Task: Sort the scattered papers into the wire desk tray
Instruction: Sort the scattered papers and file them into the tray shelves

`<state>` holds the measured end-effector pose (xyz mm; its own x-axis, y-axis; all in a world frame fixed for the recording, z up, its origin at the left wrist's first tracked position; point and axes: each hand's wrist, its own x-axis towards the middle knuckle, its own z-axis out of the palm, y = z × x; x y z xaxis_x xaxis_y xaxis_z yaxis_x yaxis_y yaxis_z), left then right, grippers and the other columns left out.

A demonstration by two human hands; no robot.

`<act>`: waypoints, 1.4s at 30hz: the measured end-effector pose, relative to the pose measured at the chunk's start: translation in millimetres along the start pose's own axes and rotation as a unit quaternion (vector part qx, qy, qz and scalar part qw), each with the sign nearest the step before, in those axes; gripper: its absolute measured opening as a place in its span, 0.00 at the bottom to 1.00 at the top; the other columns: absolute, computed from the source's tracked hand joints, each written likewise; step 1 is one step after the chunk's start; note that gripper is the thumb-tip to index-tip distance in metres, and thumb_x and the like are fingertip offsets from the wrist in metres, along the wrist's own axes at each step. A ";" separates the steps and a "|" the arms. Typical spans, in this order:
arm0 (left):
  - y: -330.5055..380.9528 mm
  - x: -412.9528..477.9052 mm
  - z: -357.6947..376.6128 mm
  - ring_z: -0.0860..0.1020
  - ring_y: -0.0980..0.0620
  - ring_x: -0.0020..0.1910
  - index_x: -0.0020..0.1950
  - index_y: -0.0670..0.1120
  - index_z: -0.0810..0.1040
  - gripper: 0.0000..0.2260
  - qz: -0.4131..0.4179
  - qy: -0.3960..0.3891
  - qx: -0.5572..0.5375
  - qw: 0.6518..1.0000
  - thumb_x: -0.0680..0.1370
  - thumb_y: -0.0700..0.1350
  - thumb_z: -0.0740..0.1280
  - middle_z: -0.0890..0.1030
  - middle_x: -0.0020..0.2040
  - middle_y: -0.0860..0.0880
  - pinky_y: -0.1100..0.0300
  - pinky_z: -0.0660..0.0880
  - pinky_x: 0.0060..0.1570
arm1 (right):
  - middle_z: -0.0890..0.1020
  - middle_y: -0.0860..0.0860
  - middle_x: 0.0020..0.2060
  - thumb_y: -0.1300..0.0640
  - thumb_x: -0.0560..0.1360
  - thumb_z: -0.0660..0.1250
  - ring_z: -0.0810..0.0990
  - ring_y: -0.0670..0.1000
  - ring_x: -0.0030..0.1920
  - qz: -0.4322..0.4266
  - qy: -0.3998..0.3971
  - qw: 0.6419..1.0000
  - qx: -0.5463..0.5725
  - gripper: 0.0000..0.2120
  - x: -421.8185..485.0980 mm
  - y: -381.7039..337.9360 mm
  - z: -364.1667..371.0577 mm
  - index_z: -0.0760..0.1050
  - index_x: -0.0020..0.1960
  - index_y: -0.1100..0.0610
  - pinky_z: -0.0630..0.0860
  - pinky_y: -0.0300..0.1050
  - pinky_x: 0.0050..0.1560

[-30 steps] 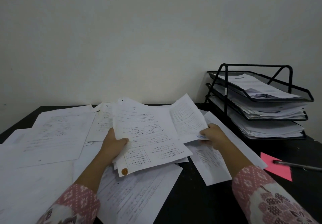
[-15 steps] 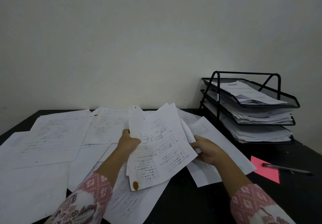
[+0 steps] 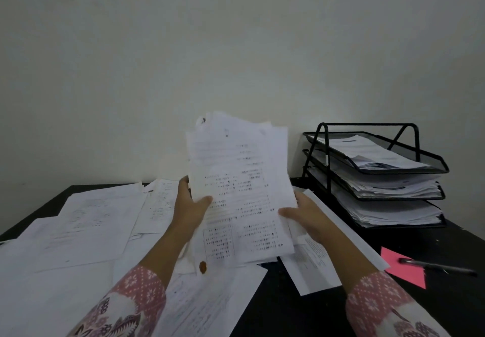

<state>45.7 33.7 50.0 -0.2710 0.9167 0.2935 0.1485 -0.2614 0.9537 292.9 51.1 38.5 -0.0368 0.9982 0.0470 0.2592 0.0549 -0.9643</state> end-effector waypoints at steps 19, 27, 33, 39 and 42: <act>32.7 -2.5 3.2 0.77 0.53 0.47 0.56 0.46 0.66 0.09 0.096 0.046 -0.034 0.994 0.80 0.46 0.62 0.76 0.49 0.52 0.62 0.74 0.38 | 0.76 0.52 0.48 0.65 0.77 0.59 0.76 0.47 0.45 -0.183 0.144 0.972 0.033 0.11 -17.0 -51.6 22.8 0.66 0.59 0.63 0.75 0.36 0.41; 38.0 -4.7 3.8 0.76 0.58 0.45 0.59 0.50 0.64 0.15 0.123 0.044 -0.011 0.991 0.77 0.43 0.66 0.74 0.49 0.56 0.69 0.73 0.33 | 0.76 0.46 0.46 0.65 0.77 0.61 0.77 0.46 0.48 -0.218 0.146 0.964 0.047 0.09 -20.6 -56.1 24.9 0.67 0.55 0.54 0.74 0.30 0.39; 38.4 -3.7 4.2 0.79 0.50 0.47 0.56 0.47 0.67 0.06 0.125 0.036 -0.058 0.990 0.81 0.48 0.59 0.78 0.51 0.48 0.58 0.78 0.40 | 0.75 0.45 0.46 0.68 0.78 0.58 0.76 0.40 0.44 -0.228 0.153 0.960 0.058 0.12 -23.7 -62.8 27.8 0.63 0.58 0.57 0.75 0.27 0.35; 42.9 -1.6 5.0 0.77 0.54 0.46 0.58 0.46 0.67 0.08 0.161 0.034 -0.006 0.986 0.80 0.39 0.59 0.77 0.51 0.50 0.62 0.76 0.38 | 0.75 0.61 0.50 0.68 0.77 0.56 0.75 0.54 0.43 -0.205 0.162 0.965 0.037 0.06 -23.1 -70.1 29.3 0.64 0.54 0.64 0.78 0.50 0.42; 49.4 0.9 3.6 0.76 0.55 0.45 0.56 0.46 0.68 0.11 0.162 0.048 -0.012 0.986 0.77 0.35 0.60 0.75 0.48 0.52 0.64 0.74 0.36 | 0.75 0.56 0.47 0.70 0.77 0.54 0.75 0.57 0.41 -0.232 0.163 0.958 0.054 0.11 -25.4 -80.4 29.3 0.63 0.58 0.60 0.78 0.55 0.41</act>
<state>56.2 22.7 97.1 -0.3025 0.7518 0.5859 0.2188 -0.5435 0.8104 244.7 20.7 107.2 0.1838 0.8226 0.5381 0.1864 0.5084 -0.8407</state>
